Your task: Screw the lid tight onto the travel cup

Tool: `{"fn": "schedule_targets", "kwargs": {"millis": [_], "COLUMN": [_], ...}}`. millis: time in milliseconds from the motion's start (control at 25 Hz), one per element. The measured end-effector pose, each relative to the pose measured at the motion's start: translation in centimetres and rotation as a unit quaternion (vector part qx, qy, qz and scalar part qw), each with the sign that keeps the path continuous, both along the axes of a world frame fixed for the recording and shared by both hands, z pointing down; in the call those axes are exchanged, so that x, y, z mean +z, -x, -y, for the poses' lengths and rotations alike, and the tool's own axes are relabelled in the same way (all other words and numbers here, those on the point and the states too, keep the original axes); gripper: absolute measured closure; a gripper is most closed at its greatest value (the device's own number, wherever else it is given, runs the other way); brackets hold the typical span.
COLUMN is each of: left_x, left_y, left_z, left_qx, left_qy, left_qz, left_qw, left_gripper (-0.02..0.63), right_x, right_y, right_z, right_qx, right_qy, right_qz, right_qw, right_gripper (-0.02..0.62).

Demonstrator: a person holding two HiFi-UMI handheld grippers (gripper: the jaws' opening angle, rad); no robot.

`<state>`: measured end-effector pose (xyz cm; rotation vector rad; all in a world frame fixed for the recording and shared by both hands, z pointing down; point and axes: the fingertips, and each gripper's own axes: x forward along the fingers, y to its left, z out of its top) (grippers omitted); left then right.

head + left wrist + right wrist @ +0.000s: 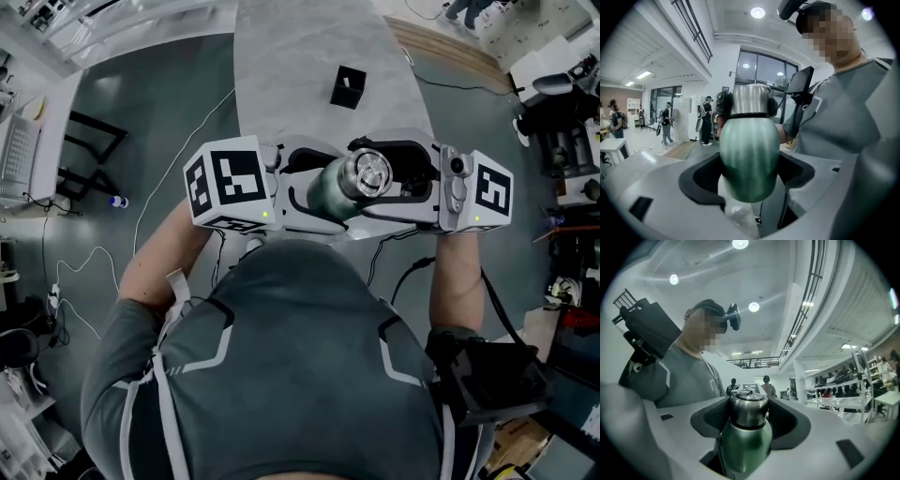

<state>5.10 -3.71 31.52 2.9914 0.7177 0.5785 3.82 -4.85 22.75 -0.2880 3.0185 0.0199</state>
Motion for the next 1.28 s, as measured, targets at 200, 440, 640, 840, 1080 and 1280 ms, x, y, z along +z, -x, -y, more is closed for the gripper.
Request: {"fn": "schedule_targets", "kwargs": {"millis": [200,440,640,840,1080,1280], "left_x": [2.0,3.5,2.3,0.9,1.4,3.7], "left_y": [-0.4,-1.0,-0.8,0.2,0.0,-0.5], "left_z": [3.6,6.3,3.8,0.7,2.2,5.3], "left_qx": [-0.1,-0.168,-0.095,-0.004,-0.051,-0.153], "left_qy": [-0.037,-0.078,-0.014,0.024,0.002,-0.043], "left_qz": [0.037,0.058,0.029,0.01,0.023,0.059], "left_qw": [0.9936,0.981,0.9949,0.9997,0.9984,0.9856], "left_gripper": [0.233,0.233,0.233,0.233,0.233,0.233], "right_x": [1.7,3.3,2.4,0.7,0.9,3.2], "right_y": [-0.6,-1.7,-1.1,-0.5,-0.5,-1.4], "right_z": [3.5,5.8,3.5,1.2,2.4,5.2], "right_qx": [0.141,0.256,0.153,0.034,0.069,0.231], "right_qy": [0.022,0.048,0.017,0.009,0.011,0.041], "right_qz": [-0.016,-0.039,-0.042,-0.004,0.0,-0.011], "right_qw": [0.99,0.965,0.987,0.999,0.998,0.972], "right_gripper": [0.327,0.328,0.298,0.296,0.337,0.339]}}
